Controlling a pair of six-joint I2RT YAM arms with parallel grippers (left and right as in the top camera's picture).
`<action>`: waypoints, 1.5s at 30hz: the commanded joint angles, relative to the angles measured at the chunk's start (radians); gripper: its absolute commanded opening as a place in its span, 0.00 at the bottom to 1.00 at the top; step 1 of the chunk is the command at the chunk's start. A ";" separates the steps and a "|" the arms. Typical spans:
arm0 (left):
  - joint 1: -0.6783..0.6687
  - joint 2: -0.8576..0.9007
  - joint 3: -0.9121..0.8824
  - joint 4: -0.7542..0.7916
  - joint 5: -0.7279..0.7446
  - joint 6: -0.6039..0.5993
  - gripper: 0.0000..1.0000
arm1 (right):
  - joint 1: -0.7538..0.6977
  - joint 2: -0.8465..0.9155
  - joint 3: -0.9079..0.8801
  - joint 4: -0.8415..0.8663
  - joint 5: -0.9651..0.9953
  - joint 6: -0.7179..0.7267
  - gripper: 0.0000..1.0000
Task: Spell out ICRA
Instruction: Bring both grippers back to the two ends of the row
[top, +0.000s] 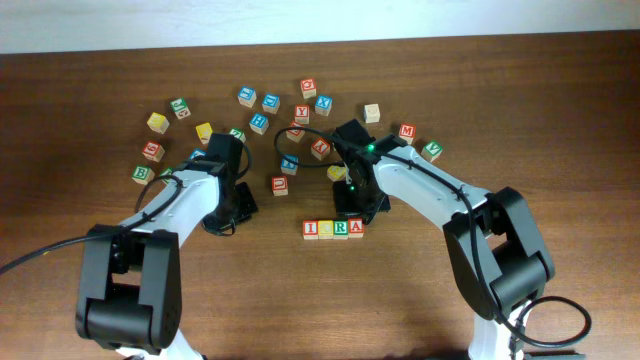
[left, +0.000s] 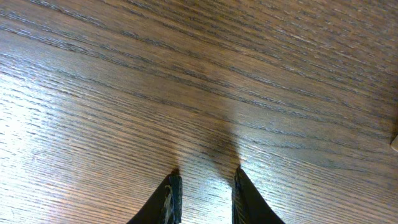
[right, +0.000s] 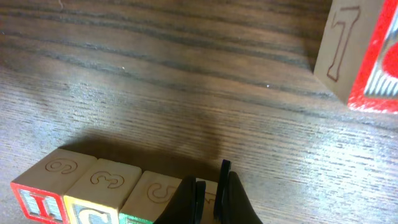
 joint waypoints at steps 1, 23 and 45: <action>0.003 0.047 -0.058 -0.014 0.011 0.005 0.21 | 0.007 0.011 0.006 -0.003 -0.025 0.005 0.04; 0.003 0.047 -0.058 -0.014 0.011 0.005 0.11 | -0.019 -0.006 0.067 -0.026 -0.050 0.054 0.04; -0.190 0.047 -0.058 0.086 0.319 0.135 0.00 | -0.197 -0.012 -0.104 -0.163 -0.111 -0.026 0.04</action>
